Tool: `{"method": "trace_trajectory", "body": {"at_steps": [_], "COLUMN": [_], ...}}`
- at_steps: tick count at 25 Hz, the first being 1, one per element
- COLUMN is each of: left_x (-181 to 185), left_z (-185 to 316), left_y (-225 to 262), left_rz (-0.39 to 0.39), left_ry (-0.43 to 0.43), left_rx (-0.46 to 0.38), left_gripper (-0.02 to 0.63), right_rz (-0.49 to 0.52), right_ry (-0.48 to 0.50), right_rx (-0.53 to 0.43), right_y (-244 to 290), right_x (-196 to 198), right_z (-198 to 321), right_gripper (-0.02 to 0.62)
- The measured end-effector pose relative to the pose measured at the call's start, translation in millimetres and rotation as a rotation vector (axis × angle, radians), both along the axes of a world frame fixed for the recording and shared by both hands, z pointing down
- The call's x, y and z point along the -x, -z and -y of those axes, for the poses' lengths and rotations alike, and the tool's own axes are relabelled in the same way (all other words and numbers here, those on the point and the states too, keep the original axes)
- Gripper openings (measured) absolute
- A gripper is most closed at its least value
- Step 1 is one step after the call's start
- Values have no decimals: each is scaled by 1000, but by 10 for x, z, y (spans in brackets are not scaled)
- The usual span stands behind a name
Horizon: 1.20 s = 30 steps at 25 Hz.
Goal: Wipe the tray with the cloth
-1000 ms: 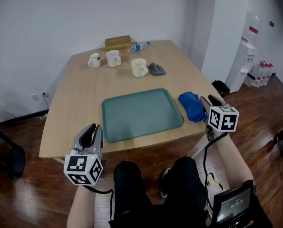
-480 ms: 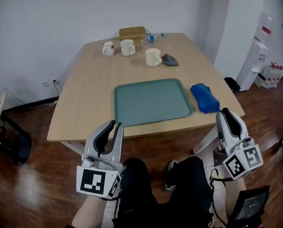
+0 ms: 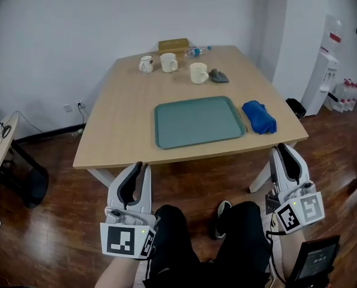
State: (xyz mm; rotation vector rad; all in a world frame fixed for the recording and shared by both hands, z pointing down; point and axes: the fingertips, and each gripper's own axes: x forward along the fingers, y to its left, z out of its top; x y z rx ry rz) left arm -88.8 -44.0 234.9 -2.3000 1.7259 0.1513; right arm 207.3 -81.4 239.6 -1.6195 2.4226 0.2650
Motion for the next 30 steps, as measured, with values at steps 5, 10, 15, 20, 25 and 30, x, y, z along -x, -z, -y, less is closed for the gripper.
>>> {"method": "trace_trajectory", "body": {"at_steps": [5,10,15,20,25,30], "left_x": [79,57,132,190,153,140], "left_z": [-296,-414,-399,-380,-379,-376], "left_y": [78,50,72,89,78,81], "left_rz": [45,132,132,115,125,115], "left_ry": [27,31,42,52,55,59], "left_rx": [-94,-110,-104,-111,-109,-113], "left_gripper": [36,28,28,28,28,28], "right_rz": [-11,-69,-122,-148,-156,-166], "right_ry": [-43,5,17,17,28,32], "right_rx": [-101,-122,-148,-167,-183,-189], "right_y": [96,95,88,81,96,88], "right_x": [76,377,559,635,675,697], "right_z": [-241,-331,-406,-419,-458,-461], "right_gripper": [74,74,74,74,74,74]}}
